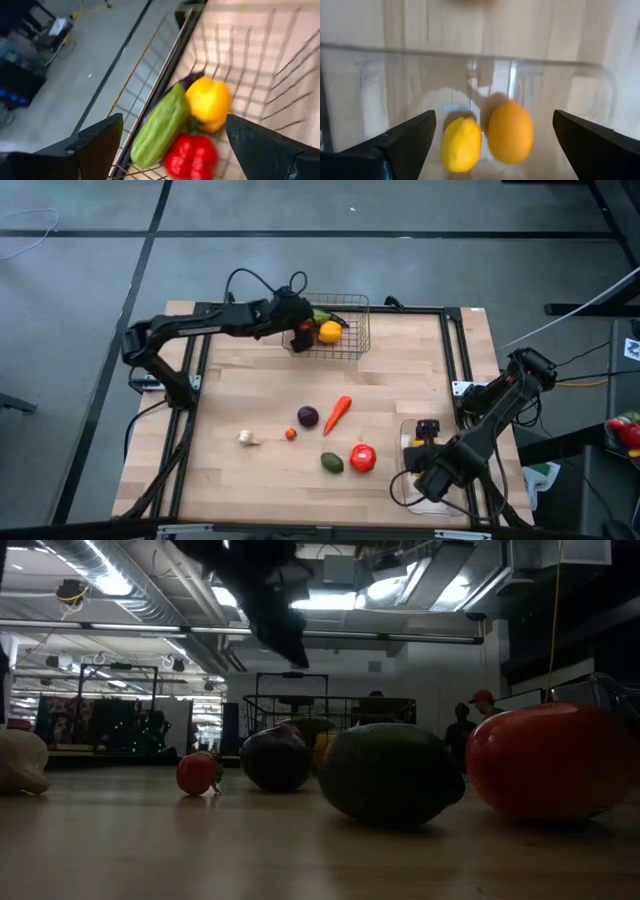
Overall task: Sort produce into baskets
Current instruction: Put the orange carrot into the wire basket
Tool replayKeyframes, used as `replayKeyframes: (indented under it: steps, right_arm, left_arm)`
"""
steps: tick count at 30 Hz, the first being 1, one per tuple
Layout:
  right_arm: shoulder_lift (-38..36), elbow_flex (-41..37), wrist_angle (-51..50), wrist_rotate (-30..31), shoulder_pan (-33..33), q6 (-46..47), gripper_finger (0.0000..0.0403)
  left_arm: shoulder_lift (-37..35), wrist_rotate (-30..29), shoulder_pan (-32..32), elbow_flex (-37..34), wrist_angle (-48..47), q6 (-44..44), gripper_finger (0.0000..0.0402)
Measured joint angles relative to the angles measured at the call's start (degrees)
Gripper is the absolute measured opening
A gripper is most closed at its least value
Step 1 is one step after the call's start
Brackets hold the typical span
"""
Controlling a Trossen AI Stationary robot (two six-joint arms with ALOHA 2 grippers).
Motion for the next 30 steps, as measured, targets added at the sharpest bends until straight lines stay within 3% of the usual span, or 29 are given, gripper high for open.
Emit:
replayKeyframes:
  steps: [13,23,30]
  right_arm:
    - [0.0,2.7,3.7,4.8,-13.3,-22.1,0.0399]
    - [0.0,2.7,16.1,4.8,-23.5,-39.2,0.0399]
    - [1.6,2.7,22.0,4.8,-28.7,-45.6,0.0399]
  left_arm:
    - [-12.3,0.1,-11.3,0.0,-12.7,-15.8,0.035]
    - [-12.7,0.2,-20.7,0.0,-28.4,-28.7,0.035]
    - [-12.7,0.2,-26.3,0.0,-31.0,-36.2,0.035]
